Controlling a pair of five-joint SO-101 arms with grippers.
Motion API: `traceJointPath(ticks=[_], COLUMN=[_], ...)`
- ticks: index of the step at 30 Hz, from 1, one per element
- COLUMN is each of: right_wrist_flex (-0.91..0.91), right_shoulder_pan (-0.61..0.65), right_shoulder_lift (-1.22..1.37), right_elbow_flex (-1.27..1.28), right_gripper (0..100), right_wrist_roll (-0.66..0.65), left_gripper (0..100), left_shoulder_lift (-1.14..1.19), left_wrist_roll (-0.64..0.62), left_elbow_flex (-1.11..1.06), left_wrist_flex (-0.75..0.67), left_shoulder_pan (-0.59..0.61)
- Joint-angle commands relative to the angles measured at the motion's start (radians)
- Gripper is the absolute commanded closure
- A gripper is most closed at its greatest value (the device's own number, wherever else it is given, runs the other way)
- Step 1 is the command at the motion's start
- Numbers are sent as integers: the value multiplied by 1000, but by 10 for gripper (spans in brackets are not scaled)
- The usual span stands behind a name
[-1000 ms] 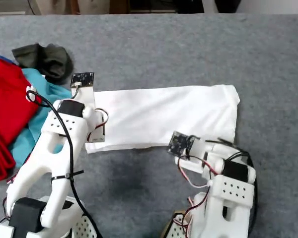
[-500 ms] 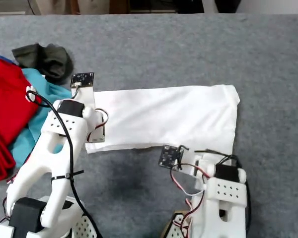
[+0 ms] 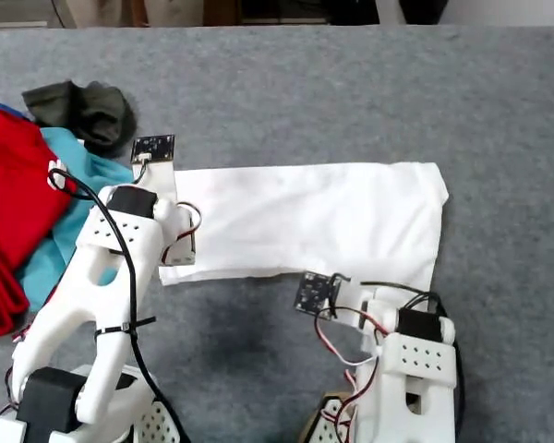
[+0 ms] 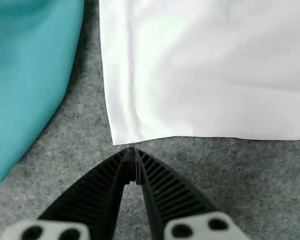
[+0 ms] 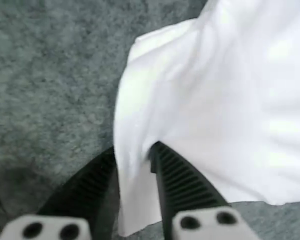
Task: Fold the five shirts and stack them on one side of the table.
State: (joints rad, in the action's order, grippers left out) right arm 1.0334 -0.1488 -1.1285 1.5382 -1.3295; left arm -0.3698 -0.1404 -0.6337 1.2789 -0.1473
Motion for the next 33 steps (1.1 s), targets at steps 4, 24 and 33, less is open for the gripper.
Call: traceJointPath(ticks=[4, 24, 33], right_wrist_flex=[-95, 44, 23], right_shoulder_pan=[10, -13, -19], right_shoulder_lift=[-2, 150, 757], right_elbow_flex=[4, -346, -863], right_gripper=[954, 997, 997], right_wrist_roll=[-6, -12, -6], left_gripper=[981, 981, 981], left_shoulder_lift=[-24, -24, -24], left_wrist_roll=[6, 6, 6], left_elbow_flex=[21, 23, 23], left_wrist_flex=[9, 8, 6], left_shoulder_pan=[11, 11, 8])
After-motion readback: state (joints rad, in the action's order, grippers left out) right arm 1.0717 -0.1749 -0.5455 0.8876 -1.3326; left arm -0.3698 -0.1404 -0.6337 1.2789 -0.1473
